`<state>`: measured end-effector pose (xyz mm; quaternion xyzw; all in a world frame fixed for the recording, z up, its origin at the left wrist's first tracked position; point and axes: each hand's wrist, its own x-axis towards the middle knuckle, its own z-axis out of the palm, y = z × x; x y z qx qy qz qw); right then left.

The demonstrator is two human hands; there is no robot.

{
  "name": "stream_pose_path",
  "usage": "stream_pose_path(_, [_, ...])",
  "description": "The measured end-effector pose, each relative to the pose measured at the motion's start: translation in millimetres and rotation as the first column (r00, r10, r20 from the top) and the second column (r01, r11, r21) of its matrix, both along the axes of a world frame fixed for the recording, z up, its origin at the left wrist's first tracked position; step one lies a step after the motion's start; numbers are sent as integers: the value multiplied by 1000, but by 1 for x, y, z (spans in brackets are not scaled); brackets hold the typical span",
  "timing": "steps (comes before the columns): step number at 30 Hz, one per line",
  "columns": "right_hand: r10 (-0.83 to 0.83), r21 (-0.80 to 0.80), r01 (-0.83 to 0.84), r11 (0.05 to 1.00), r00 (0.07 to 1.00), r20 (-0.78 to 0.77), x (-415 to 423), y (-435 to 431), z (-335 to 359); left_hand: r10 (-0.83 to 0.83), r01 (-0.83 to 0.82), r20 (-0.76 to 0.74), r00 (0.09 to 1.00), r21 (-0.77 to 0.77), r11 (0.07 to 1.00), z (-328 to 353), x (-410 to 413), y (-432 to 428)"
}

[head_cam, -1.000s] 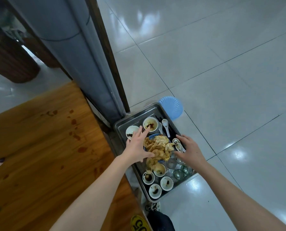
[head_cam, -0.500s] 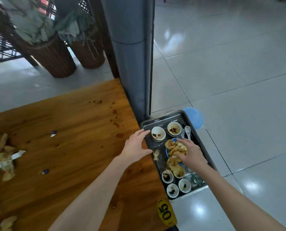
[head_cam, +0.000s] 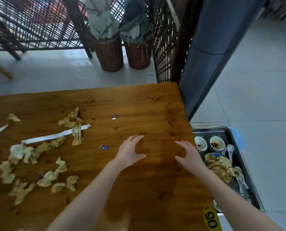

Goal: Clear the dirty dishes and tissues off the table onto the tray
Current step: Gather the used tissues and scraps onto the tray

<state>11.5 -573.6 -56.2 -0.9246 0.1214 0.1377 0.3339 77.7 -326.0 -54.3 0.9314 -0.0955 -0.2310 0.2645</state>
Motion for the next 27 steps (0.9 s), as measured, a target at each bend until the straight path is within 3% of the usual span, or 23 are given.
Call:
stream_pose_path(21, [293, 17, -293, 956, 956, -10, 96, 261, -53, 369, -366, 51, 928, -53, 929, -32, 9, 230])
stream_pose_path(27, [382, -122, -375, 919, 923, 43, 110, 297, -65, 392, -387, 37, 919, -98, 917, -38, 13, 254])
